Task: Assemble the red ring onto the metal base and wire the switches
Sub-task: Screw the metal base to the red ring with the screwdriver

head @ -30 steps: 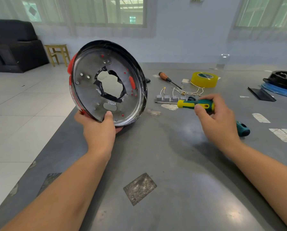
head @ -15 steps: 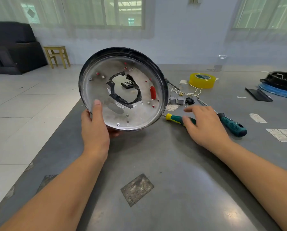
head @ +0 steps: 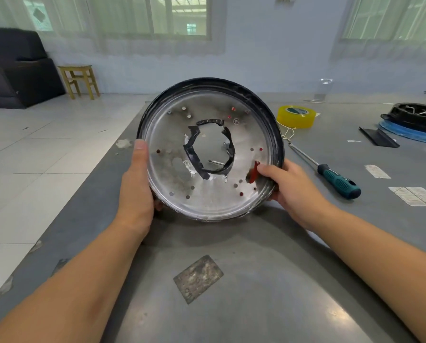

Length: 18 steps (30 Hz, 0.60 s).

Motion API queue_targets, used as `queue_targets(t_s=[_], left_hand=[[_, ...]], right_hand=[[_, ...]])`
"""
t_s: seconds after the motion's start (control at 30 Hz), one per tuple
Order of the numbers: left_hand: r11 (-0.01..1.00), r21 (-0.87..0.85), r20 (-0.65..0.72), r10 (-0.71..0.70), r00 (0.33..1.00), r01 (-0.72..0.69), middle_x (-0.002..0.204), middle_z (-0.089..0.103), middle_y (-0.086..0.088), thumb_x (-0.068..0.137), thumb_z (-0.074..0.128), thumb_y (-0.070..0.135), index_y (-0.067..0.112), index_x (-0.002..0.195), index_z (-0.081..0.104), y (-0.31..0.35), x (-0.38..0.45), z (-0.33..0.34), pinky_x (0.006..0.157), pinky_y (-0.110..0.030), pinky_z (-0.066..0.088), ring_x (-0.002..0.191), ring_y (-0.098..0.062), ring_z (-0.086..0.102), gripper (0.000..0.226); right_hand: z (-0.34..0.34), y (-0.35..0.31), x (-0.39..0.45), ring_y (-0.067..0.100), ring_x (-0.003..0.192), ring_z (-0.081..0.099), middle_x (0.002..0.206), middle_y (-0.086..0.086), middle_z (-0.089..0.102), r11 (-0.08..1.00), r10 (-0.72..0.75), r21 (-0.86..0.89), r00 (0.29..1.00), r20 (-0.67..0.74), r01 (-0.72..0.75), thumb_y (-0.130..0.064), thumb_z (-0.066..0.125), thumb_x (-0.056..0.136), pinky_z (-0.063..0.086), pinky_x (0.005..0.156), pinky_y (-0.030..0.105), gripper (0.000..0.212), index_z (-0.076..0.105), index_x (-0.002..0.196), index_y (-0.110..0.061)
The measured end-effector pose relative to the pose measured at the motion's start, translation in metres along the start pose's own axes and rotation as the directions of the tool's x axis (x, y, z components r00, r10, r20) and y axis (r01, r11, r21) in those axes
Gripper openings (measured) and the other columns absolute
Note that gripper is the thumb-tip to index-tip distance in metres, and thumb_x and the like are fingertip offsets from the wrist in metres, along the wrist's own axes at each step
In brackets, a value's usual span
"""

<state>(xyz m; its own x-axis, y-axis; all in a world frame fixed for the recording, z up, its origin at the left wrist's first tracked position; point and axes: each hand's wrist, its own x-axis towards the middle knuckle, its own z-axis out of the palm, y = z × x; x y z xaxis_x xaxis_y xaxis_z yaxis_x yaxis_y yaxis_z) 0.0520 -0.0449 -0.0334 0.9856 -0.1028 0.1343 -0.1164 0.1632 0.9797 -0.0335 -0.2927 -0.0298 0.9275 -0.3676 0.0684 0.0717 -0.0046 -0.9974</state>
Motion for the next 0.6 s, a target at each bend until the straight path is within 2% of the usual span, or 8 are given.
queue_targets(t_s=[0.07, 0.13, 0.2, 0.23, 0.33, 0.4, 0.5, 0.6], left_hand=[[0.999, -0.044, 0.047, -0.010, 0.999, 0.012, 0.102, 0.079, -0.016, 0.076, 0.042, 0.097, 0.022, 0.110, 0.081, 0.002, -0.002, 0.001, 0.092, -0.050, 0.059, 0.096, -0.031, 0.076, 0.091], [0.992, -0.123, 0.044, -0.031, 0.999, 0.036, 0.116, 0.079, -0.008, 0.081, 0.039, 0.091, 0.029, 0.116, 0.081, 0.007, -0.004, 0.004, 0.106, -0.062, 0.053, 0.113, -0.031, 0.074, 0.082], [0.981, -0.190, 0.049, -0.037, 0.998, 0.046, 0.121, 0.078, -0.005, 0.086, 0.038, 0.084, 0.033, 0.115, 0.080, 0.008, -0.006, 0.008, 0.106, -0.065, 0.051, 0.117, -0.033, 0.071, 0.072], [0.974, -0.222, 0.058, -0.029, 0.998, 0.041, 0.124, 0.077, -0.004, 0.088, 0.040, 0.081, 0.033, 0.120, 0.078, 0.008, -0.008, 0.011, 0.104, -0.062, 0.054, 0.118, -0.030, 0.071, 0.069], [0.959, -0.277, 0.096, -0.035, 0.995, 0.060, 0.136, 0.067, -0.011, 0.086, 0.050, 0.071, 0.021, 0.147, 0.054, 0.009, -0.015, 0.023, 0.087, -0.049, 0.060, 0.110, -0.021, 0.068, 0.079], [0.947, -0.285, 0.184, -0.095, 0.978, 0.146, 0.142, 0.064, -0.009, 0.084, 0.061, 0.062, 0.020, 0.153, 0.043, 0.005, -0.022, 0.032, 0.080, -0.044, 0.063, 0.108, -0.020, 0.068, 0.083], [0.914, -0.293, 0.361, -0.168, 0.917, 0.282, 0.142, 0.066, -0.004, 0.085, 0.071, 0.043, 0.028, 0.149, 0.041, -0.003, -0.031, 0.044, 0.096, -0.060, 0.059, 0.129, -0.029, 0.065, 0.072], [0.844, -0.441, 0.371, -0.140, 0.918, 0.306, 0.140, 0.067, -0.010, 0.089, 0.072, 0.024, 0.024, 0.148, 0.042, -0.007, -0.030, 0.044, 0.098, -0.065, 0.056, 0.128, -0.035, 0.066, 0.066]], right_hand=[[0.001, 0.001, -0.001, 0.037, 0.099, 0.072, 0.102, 0.014, 0.078, 0.999, 0.049, 0.001, 0.999, -0.020, -0.049, -0.016, 0.065, 0.094, 0.054, 0.096, 0.062, 0.013, 0.070, 0.106, -0.011], [0.003, -0.001, -0.003, 0.041, 0.105, 0.071, 0.105, 0.016, 0.077, 0.998, 0.059, 0.026, 0.998, -0.031, -0.059, -0.010, 0.062, 0.098, 0.055, 0.096, 0.060, 0.011, 0.069, 0.106, -0.009], [0.009, -0.002, -0.006, 0.030, 0.093, 0.075, 0.103, 0.014, 0.078, 0.994, 0.057, 0.102, 0.996, -0.070, -0.050, -0.006, 0.060, 0.099, 0.063, 0.082, 0.046, 0.011, 0.068, 0.106, -0.008], [0.013, -0.002, -0.007, 0.024, 0.088, 0.076, 0.099, 0.010, 0.079, 0.988, 0.059, 0.144, 0.995, -0.086, -0.046, -0.005, 0.059, 0.100, 0.064, 0.077, 0.041, 0.012, 0.068, 0.106, -0.009], [0.022, 0.001, -0.011, 0.022, 0.090, 0.073, 0.099, 0.007, 0.077, 0.970, 0.079, 0.238, 0.989, -0.125, -0.047, -0.006, 0.056, 0.102, 0.061, 0.082, 0.043, 0.018, 0.065, 0.117, -0.009], [0.030, 0.001, -0.016, 0.020, 0.090, 0.074, 0.103, 0.006, 0.078, 0.939, 0.111, 0.338, 0.988, -0.105, -0.070, -0.006, 0.054, 0.103, 0.063, 0.073, 0.037, 0.023, 0.062, 0.124, -0.007], [0.042, 0.004, -0.026, 0.016, 0.089, 0.076, 0.107, 0.005, 0.078, 0.879, 0.114, 0.468, 0.993, -0.021, -0.091, -0.003, 0.051, 0.103, 0.060, 0.065, 0.028, 0.028, 0.061, 0.129, -0.009], [0.049, 0.007, -0.031, 0.022, 0.099, 0.076, 0.114, 0.007, 0.077, 0.887, 0.097, 0.446, 0.993, 0.064, -0.116, -0.005, 0.052, 0.104, 0.062, 0.074, 0.032, 0.030, 0.060, 0.132, -0.012]])
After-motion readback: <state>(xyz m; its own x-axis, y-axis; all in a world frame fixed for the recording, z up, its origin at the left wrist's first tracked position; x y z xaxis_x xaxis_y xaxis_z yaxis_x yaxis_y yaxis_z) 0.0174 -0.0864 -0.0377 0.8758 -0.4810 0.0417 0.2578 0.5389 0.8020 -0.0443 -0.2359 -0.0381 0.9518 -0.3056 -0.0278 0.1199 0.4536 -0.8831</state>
